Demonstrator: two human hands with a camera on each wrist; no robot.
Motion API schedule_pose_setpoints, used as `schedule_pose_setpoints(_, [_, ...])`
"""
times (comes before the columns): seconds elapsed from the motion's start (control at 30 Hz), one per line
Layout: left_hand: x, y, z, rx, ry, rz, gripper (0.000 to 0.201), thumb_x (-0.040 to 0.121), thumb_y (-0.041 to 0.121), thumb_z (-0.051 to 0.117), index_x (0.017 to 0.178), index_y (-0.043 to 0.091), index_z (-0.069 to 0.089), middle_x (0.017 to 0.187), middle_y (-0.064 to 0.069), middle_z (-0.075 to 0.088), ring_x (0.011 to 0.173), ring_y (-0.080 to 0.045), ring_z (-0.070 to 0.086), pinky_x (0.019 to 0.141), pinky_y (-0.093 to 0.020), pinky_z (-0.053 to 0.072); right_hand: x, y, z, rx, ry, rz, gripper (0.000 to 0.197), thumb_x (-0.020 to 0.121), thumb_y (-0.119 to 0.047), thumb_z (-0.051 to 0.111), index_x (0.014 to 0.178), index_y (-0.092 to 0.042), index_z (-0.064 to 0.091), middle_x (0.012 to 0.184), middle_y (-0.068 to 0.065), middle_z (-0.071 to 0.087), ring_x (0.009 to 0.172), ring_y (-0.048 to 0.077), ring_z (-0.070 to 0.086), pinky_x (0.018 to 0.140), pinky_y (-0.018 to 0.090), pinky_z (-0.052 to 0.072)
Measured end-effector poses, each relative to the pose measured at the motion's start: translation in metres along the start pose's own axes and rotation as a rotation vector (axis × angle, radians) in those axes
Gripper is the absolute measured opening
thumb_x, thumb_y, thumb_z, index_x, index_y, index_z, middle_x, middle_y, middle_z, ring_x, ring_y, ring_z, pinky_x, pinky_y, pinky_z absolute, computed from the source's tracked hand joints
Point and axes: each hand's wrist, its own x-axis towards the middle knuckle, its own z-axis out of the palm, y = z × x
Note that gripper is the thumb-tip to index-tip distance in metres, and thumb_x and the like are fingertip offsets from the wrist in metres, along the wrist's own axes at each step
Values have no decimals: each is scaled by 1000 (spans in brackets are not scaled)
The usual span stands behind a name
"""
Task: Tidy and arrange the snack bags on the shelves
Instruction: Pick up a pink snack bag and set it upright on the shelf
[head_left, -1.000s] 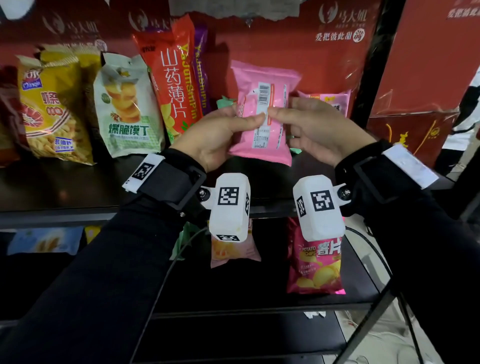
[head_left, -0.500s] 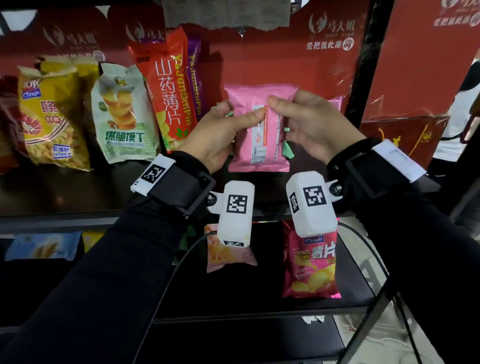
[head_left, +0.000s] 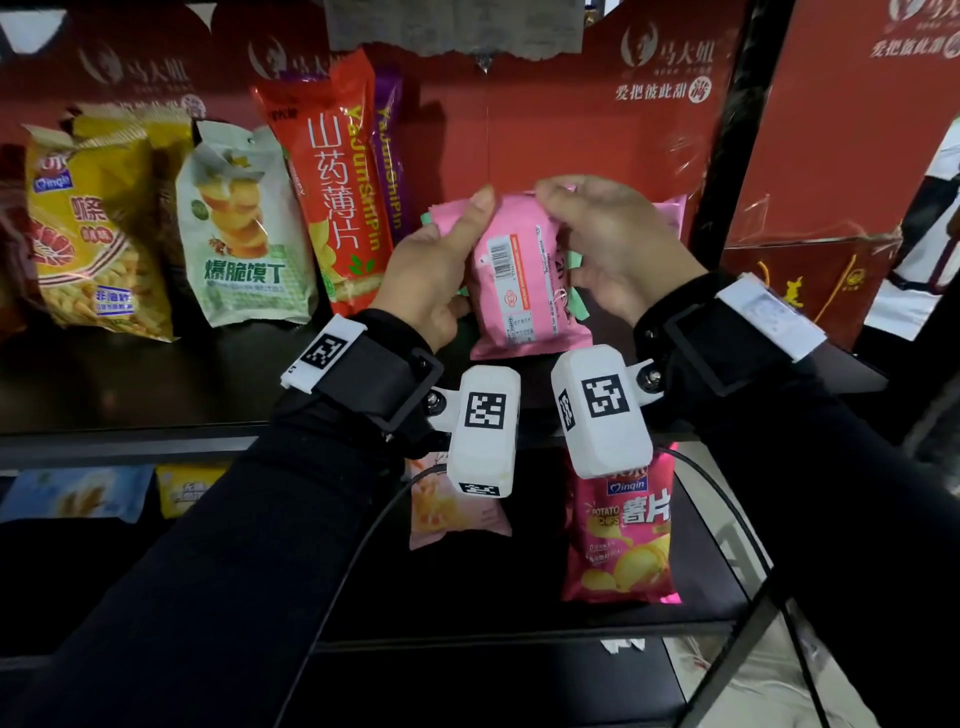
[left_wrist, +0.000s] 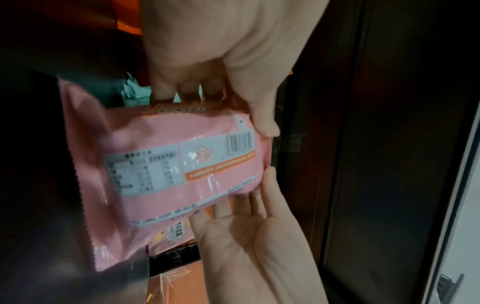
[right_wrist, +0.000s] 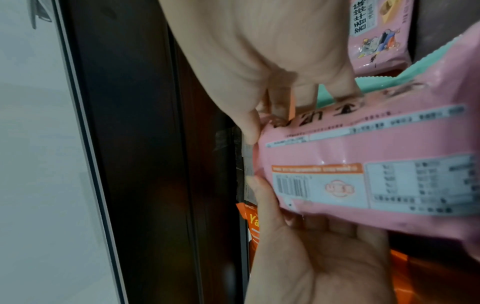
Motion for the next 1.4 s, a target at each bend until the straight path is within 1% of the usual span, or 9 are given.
schedule_pose_setpoints(0.17, [-3, 4, -7, 40, -118, 45, 6, 87, 18, 68, 91, 16, 63, 88, -1, 71, 82, -16, 67, 87, -42, 50, 1, 3, -2, 28, 16, -7, 22, 97, -31, 52, 84, -13, 54, 73, 0, 64, 59, 10, 65, 52, 25, 54])
schedule_pose_setpoints(0.5, [-24, 2, -14, 2, -65, 160, 16, 86, 8, 68, 99, 17, 65, 89, 1, 69, 75, -5, 66, 61, -21, 52, -15, 19, -2, -16, -90, -268, 25, 81, 3, 68, 90, -15, 55, 90, 1, 65, 83, 13, 66, 77, 28, 54])
schedule_pose_setpoints(0.63, [-27, 5, -32, 157, -87, -25, 55, 86, 19, 68, 137, 19, 47, 140, -4, 52, 127, -17, 49, 81, -31, 42, -24, 22, -6, -57, -74, -508, 28, 72, 8, 71, 80, -15, 56, 100, 7, 64, 100, 12, 62, 95, 33, 50])
schedule_pose_setpoints(0.77, [-35, 10, -46, -137, -146, -351, 30, 100, 21, 41, 127, 12, 50, 127, -23, 54, 100, -28, 66, 68, -36, 60, -32, 29, 1, -204, -99, -585, 36, 71, 12, 71, 73, -19, 55, 113, 5, 62, 114, 6, 57, 109, 33, 39])
schedule_pose_setpoints(0.9, [-38, 4, -52, -159, -252, -404, 58, 97, 52, 36, 127, 7, 55, 112, -16, 68, 91, -23, 70, 70, -32, 61, -42, 36, 5, -317, -293, -513, 33, 75, 11, 70, 75, -20, 58, 129, 1, 53, 137, 15, 35, 117, 29, 27])
schedule_pose_setpoints(1.0, [-40, -10, -48, -74, -223, -199, 32, 96, 18, 53, 127, 14, 55, 95, 2, 74, 82, -9, 71, 68, -23, 59, -43, 36, -1, -476, -384, -399, 35, 78, 4, 71, 96, -24, 61, 144, -7, 41, 143, 5, 22, 121, 32, 19])
schedule_pose_setpoints(1.1, [-38, -20, -48, -130, -200, -38, 65, 85, -6, 59, 142, 17, 38, 109, -4, 71, 96, -14, 70, 78, -28, 58, -44, 35, -3, -221, -412, -198, 67, 74, -9, 73, 131, -23, 42, 141, -6, 45, 131, 6, 44, 113, 37, 37])
schedule_pose_setpoints(1.2, [-38, -25, -43, 19, -235, 81, 89, 80, -10, 65, 151, 20, 22, 122, -11, 66, 110, -22, 65, 92, -39, 54, -44, 40, 3, 27, -278, 37, 52, 86, -15, 63, 135, -13, 44, 130, 9, 60, 114, 19, 63, 95, 40, 53])
schedule_pose_setpoints(1.4, [-37, -27, -39, 82, -218, 45, 48, 84, 19, 67, 129, 7, 55, 118, -7, 69, 108, -17, 66, 94, -31, 52, -43, 49, 5, -51, -121, -4, 39, 89, -9, 63, 127, -7, 56, 119, 6, 67, 110, 16, 64, 98, 31, 50])
